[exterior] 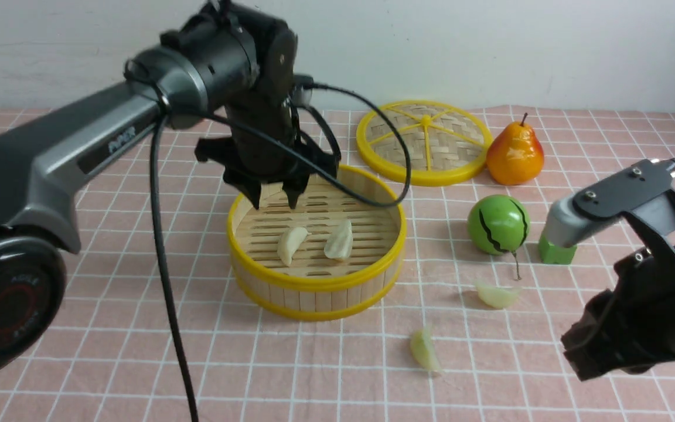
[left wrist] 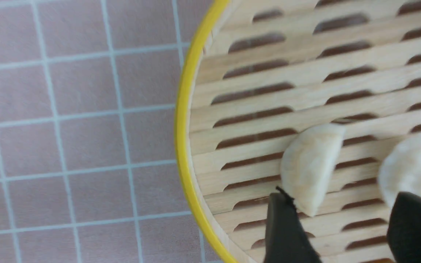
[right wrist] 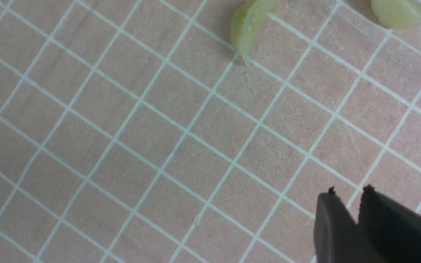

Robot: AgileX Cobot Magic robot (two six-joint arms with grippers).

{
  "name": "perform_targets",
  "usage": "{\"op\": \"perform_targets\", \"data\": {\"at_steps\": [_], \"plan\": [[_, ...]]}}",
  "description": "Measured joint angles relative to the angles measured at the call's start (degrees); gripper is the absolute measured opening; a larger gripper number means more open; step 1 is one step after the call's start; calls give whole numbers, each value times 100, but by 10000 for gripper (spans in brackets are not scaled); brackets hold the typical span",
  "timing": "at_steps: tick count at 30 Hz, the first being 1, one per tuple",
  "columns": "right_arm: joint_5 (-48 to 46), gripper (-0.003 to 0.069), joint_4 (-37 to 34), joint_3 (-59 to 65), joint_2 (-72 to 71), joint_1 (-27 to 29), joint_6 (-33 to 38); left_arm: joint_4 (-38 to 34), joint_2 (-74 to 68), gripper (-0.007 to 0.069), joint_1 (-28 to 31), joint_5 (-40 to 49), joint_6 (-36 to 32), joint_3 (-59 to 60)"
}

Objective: Put the dumplings into the steamer on the table with the pink tablecloth.
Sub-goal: 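Reach for and grasp a dumpling lying on the table beside the steamer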

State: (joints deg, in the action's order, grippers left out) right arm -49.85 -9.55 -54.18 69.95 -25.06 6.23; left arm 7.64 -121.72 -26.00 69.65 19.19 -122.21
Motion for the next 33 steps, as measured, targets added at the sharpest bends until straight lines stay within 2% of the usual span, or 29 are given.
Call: {"op": "perform_targets", "data": {"at_steps": [7, 12, 13, 15, 17, 18, 21, 26, 33], "plan": [[134, 138, -674, -396, 783, -48, 606, -162, 1178, 353, 0, 170, -331, -479], [144, 186, -762, -1084, 1543, -481, 942, -339, 2235, 281, 0, 171, -520, -390], [173, 218, -670, -1290, 1835, -619, 948, -333, 2532, 234, 0, 176, -525, -227], [198, 240, -614, -1423, 2026, -703, 938, -292, 2733, 204, 0, 176, -534, -101], [248, 308, -459, -1641, 2414, -790, 675, -128, 3139, 116, 0, 176, -538, 378], [254, 319, -431, -1650, 2470, -789, 642, -128, 3168, 109, 0, 176, -538, 418], [277, 409, -35, -1706, 2870, -789, 53, 23, 3715, -2, 0, 176, -428, 1296], [379, 494, 356, -1706, 3343, -789, -575, 53, 4597, -14, 0, 176, -313, 2637], [1054, 507, 401, -1706, 3979, -789, -955, -69, 6012, -14, 0, 176, -294, 4448]]}}
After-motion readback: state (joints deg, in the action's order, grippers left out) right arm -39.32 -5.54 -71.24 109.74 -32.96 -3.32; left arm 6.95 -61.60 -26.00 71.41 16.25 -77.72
